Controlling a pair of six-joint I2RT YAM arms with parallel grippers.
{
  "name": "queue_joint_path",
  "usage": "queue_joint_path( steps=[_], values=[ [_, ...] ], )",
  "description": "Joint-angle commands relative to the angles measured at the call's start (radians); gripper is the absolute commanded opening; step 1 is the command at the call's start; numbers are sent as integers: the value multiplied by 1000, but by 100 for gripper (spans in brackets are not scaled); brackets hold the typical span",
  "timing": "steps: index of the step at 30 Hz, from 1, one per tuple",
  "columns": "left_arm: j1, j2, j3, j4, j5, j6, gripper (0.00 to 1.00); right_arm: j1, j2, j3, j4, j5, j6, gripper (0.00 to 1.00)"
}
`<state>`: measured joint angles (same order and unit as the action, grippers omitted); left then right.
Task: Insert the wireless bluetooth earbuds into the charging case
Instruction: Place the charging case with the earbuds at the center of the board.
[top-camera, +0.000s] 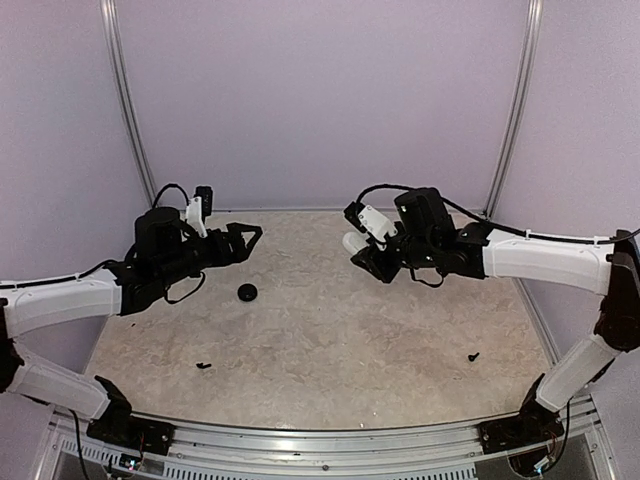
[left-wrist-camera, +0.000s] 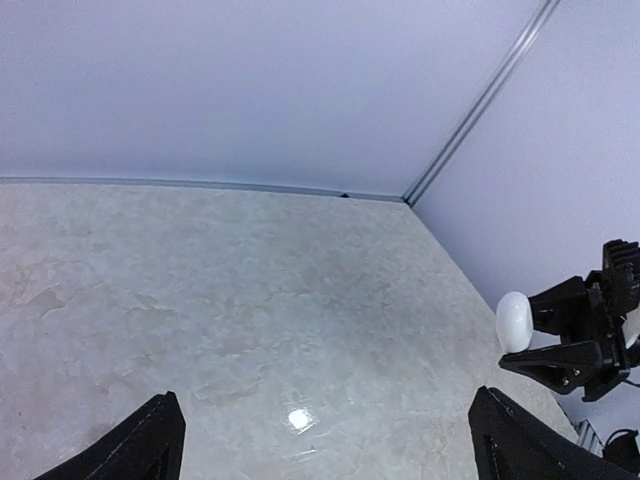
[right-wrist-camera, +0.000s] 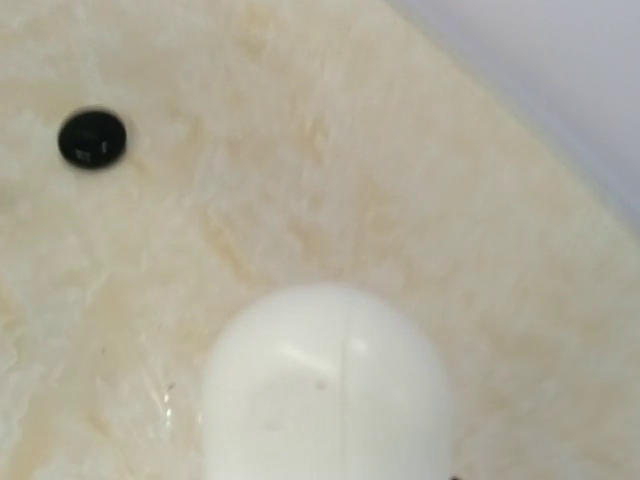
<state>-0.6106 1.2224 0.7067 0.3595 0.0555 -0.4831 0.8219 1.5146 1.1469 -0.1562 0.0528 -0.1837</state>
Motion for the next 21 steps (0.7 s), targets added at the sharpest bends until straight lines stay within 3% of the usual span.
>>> queue_joint_path(
  steps=[1, 10, 21],
  values=[
    [87, 68, 50, -179, -99, -7, 99, -74, 99, 0, -6, -153, 108, 19],
    [116, 277, 121, -291, -73, 170, 99, -178, 272, 57, -49, -284, 139, 21],
    [144, 491, 313, -451, -21, 332, 84, -234, 381, 127, -105, -373, 123, 25]
  ],
)
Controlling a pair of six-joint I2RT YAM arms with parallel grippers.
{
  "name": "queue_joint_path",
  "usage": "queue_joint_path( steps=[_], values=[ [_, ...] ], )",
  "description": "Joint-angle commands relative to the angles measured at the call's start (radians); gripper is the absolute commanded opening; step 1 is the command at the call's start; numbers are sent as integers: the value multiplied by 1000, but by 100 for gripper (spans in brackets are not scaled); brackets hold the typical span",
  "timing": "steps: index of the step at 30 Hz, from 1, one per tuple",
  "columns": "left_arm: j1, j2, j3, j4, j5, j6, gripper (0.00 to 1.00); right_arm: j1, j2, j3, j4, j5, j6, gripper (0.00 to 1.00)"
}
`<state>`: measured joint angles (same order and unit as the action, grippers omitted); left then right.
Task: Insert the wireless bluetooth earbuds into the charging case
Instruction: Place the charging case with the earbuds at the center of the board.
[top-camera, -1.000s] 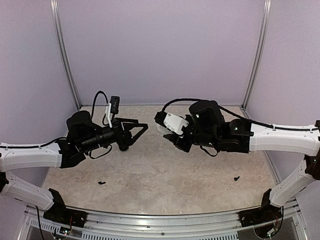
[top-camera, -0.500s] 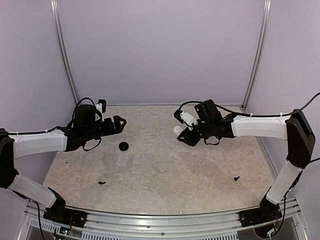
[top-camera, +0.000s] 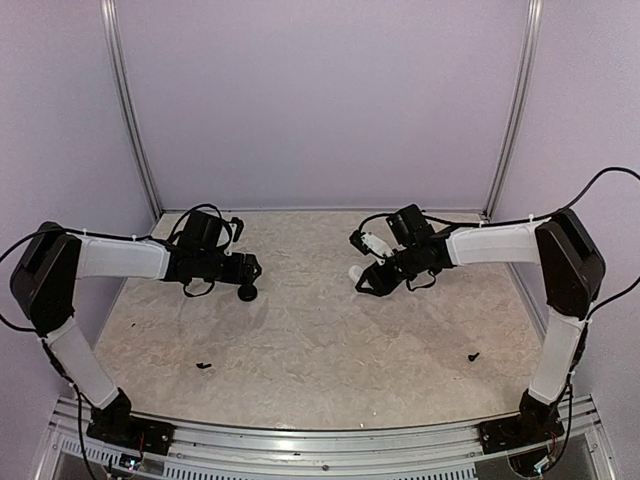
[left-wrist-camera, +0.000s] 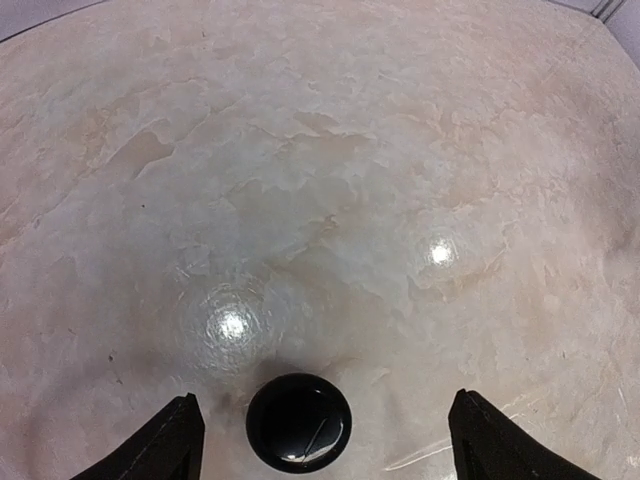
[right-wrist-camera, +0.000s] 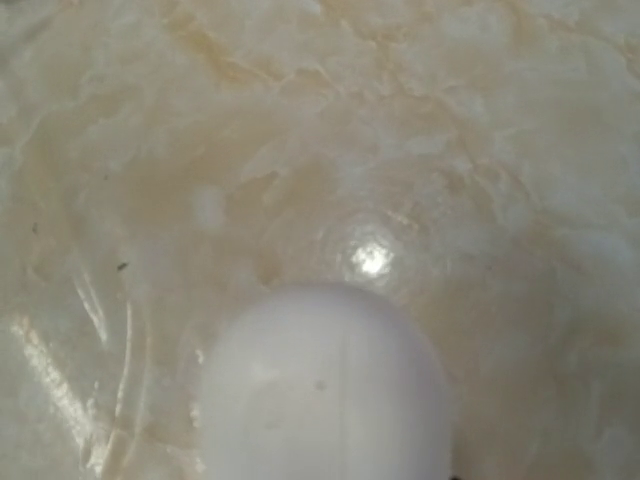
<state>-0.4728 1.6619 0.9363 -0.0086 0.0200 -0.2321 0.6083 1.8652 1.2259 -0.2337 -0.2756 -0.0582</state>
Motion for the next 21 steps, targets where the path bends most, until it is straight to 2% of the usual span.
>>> queue_joint_path(
  steps=[1, 6, 12, 15, 21],
  values=[
    [5, 74, 101, -99, 10, 86, 82, -23, 37, 53, -32, -45, -7, 25],
    [-6, 141, 127, -132, 16, 106, 75, -37, 64, 74, -67, -66, -28, 27],
    [-30, 164, 129, -133, -14, 128, 75, -48, 98, 99, -90, -71, -42, 31],
    [-49, 188, 156, -152, -79, 153, 75, -48, 111, 105, -94, -74, -47, 32],
    [-57, 250, 193, -187, -107, 179, 74, -49, 124, 103, -104, -83, -50, 40]
  ],
)
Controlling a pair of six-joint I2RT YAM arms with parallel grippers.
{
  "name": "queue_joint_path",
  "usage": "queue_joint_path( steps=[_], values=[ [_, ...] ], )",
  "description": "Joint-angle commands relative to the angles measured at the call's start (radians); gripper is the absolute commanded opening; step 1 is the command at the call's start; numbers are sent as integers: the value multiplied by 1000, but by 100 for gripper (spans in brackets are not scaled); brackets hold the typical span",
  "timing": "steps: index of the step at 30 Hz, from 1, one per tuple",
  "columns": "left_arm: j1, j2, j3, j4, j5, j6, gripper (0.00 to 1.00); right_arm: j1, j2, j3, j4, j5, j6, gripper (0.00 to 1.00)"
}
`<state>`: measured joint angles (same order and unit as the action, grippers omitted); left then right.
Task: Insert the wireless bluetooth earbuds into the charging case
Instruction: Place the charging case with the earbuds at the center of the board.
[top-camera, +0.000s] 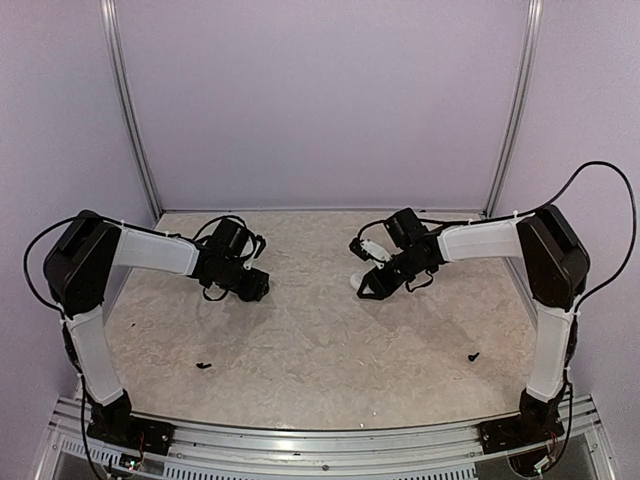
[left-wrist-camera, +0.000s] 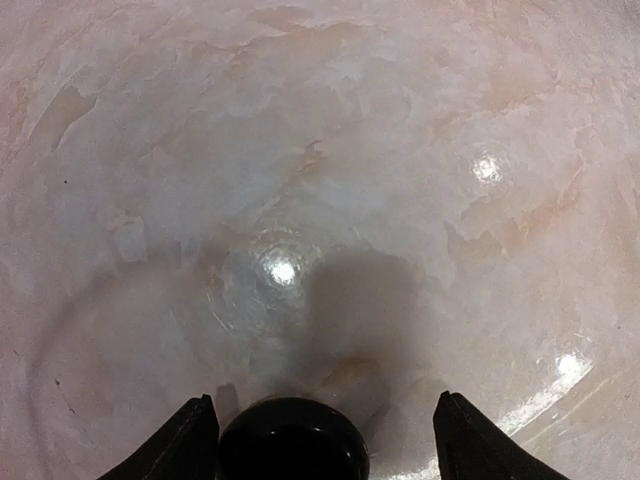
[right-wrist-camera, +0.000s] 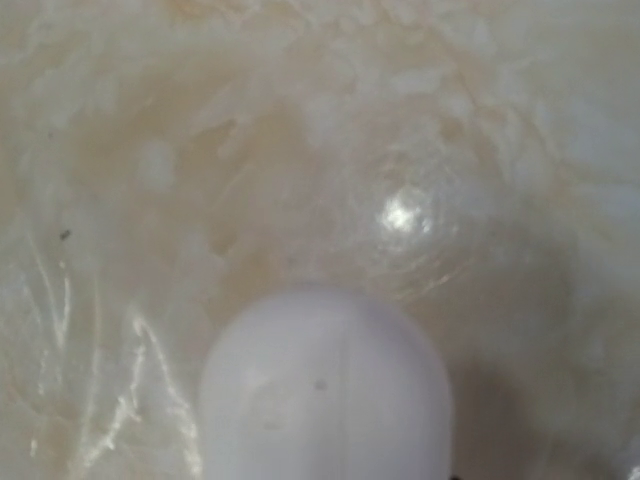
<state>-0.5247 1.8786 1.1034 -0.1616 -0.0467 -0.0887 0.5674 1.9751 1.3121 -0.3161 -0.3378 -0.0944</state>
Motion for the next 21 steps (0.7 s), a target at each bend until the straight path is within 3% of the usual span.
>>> queue_joint_path(
  steps=[1, 12, 21],
  values=[
    [-6, 34, 24, -33, -37, 36, 74, -8, 12, 13, -19, -22, -13, 43],
    [-12, 19, 1, -28, -13, 38, 65, -8, -35, 11, -32, 54, -23, 69],
    [-23, 20, -11, -32, 9, 38, 58, -8, -234, -84, 92, 157, -32, 95]
  ],
)
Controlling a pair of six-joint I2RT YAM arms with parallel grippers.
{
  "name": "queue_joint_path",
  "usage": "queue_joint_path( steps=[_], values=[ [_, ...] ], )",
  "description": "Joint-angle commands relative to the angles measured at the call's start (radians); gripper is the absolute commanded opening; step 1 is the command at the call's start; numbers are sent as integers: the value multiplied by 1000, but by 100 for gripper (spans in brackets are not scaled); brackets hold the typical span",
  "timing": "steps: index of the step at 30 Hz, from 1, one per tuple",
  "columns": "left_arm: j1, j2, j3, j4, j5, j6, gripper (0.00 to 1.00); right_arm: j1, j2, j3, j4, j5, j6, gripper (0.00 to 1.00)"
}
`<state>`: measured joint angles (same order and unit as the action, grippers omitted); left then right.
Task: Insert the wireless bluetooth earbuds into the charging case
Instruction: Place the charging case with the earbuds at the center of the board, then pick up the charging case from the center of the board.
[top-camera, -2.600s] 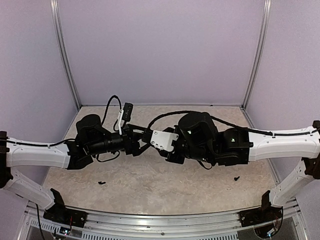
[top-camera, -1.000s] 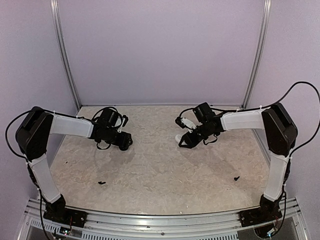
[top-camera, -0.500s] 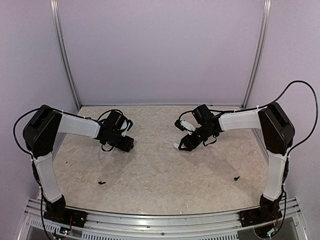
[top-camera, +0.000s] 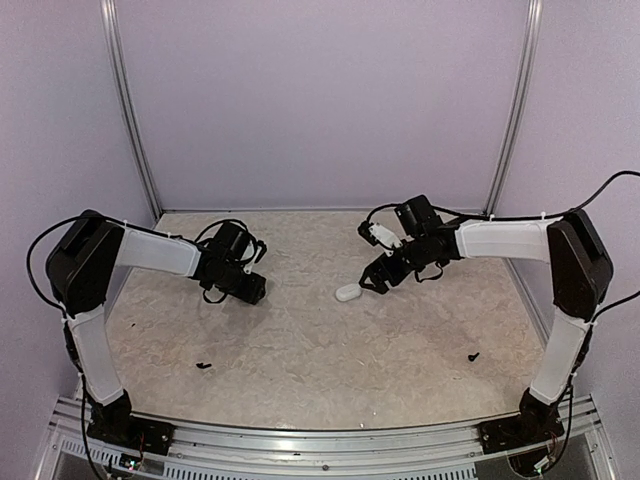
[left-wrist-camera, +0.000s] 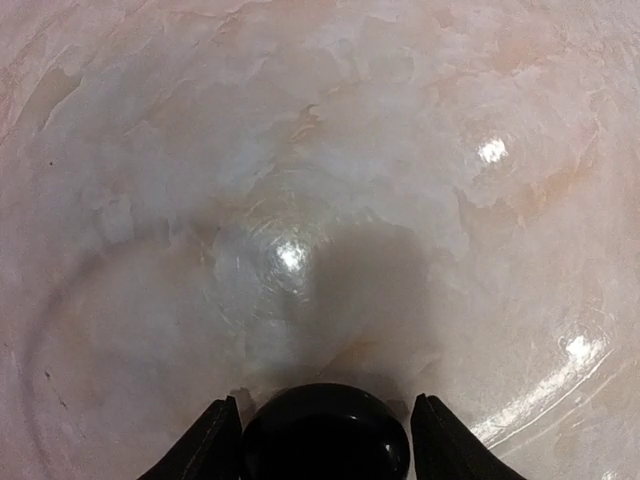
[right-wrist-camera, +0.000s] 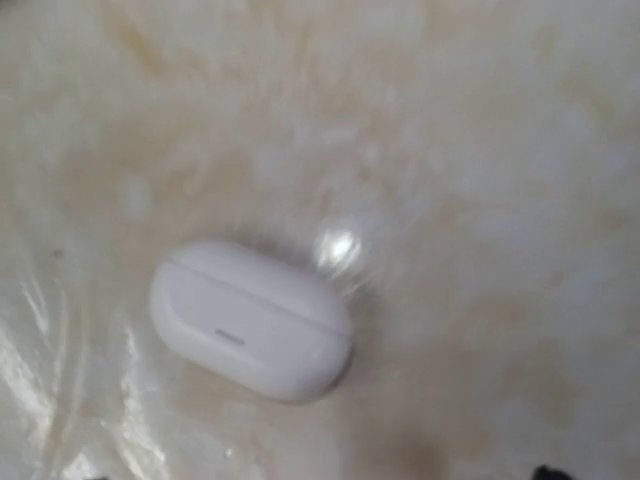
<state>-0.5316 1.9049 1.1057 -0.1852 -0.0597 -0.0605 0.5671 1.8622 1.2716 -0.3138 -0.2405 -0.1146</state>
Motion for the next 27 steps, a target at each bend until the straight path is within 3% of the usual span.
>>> queue_joint_path(
  steps=[1, 7, 14, 22, 27],
  values=[
    [-22, -7, -14, -10, 21, 9, 56, -8, -149, -59, 116, 71, -14, 98],
    [-66, -17, 5, -32, 46, 9, 42, -7, -307, -151, 305, 135, -20, 99],
    [-111, -81, 18, -38, 194, -17, 37, -6, -484, -292, 536, 77, -49, 100],
    [-155, -213, 20, -74, 448, -38, 36, 23, -568, -342, 455, -229, -227, 100],
    [-156, -305, -6, -64, 716, -56, 34, 155, -574, -343, 378, -162, -347, 93]
  ],
)
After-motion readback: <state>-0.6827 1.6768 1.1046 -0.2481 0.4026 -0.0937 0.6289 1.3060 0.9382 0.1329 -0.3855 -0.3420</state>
